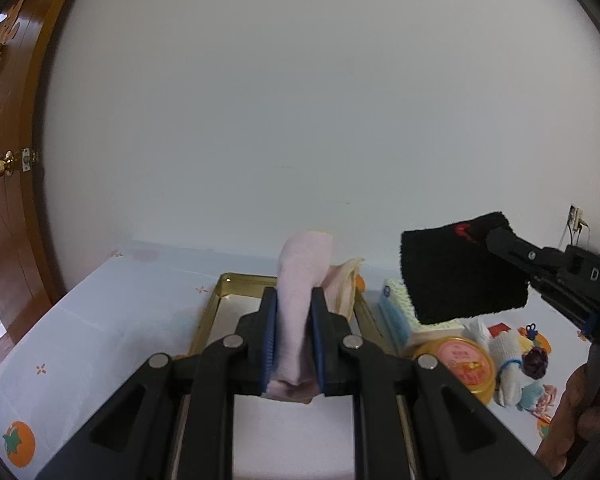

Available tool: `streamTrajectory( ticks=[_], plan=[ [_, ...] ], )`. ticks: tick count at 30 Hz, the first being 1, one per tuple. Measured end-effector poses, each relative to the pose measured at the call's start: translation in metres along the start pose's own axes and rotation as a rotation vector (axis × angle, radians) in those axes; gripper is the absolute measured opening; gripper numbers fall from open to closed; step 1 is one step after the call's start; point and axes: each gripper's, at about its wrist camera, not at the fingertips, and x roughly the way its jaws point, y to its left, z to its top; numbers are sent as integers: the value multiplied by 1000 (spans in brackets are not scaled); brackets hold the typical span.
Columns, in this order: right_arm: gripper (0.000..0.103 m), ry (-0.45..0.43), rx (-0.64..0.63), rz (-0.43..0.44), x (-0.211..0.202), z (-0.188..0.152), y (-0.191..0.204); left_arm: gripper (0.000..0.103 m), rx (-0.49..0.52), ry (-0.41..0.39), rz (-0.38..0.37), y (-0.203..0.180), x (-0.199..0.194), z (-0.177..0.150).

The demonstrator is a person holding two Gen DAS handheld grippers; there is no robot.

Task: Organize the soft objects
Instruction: 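Carry both items over the gold tray and open both grippers to drop them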

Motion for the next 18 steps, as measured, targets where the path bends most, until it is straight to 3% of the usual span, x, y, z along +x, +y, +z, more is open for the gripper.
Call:
streamTrajectory(
  ticks=[18],
  plan=[
    [14,38,8,31,46,11,15,14,-8,22,28,17,36,22]
  ],
)
